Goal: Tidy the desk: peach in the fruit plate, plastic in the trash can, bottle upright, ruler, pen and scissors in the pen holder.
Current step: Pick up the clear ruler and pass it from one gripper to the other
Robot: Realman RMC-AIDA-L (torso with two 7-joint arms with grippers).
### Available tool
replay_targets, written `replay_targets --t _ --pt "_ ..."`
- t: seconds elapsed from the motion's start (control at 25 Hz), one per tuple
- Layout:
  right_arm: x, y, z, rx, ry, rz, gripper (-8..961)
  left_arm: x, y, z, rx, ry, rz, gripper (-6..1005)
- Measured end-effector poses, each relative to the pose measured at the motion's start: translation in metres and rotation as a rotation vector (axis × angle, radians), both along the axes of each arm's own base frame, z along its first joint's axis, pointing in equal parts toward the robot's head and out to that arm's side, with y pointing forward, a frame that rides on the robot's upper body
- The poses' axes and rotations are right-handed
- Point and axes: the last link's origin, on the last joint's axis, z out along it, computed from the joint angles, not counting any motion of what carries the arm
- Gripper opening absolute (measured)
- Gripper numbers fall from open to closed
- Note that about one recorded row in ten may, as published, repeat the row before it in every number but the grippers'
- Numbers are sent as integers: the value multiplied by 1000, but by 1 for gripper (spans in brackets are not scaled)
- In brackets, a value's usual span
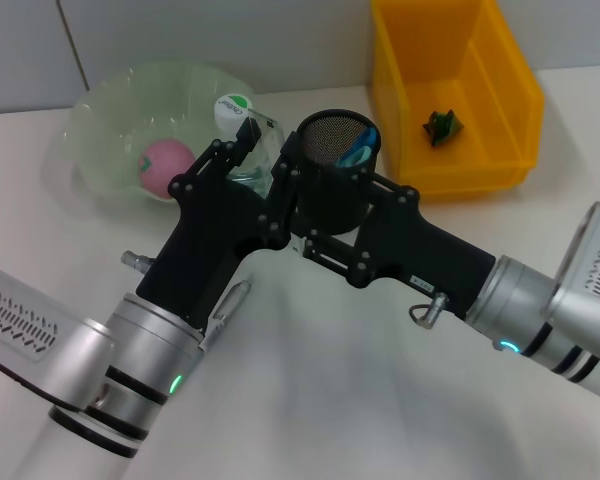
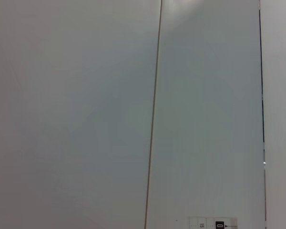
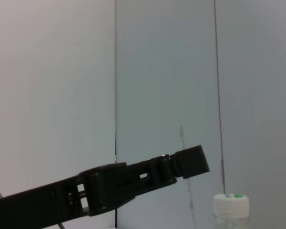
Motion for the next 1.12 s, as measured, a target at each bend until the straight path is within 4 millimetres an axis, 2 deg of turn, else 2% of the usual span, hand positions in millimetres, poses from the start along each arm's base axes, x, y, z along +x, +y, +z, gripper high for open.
replay_targets --t 0.56,1.12 --pt "-11 0 -12 82 -37 5 520 2 4 -1 1 12 5 393" --pt "-16 3 -18 70 -67 14 496 3 5 -2 6 22 6 398"
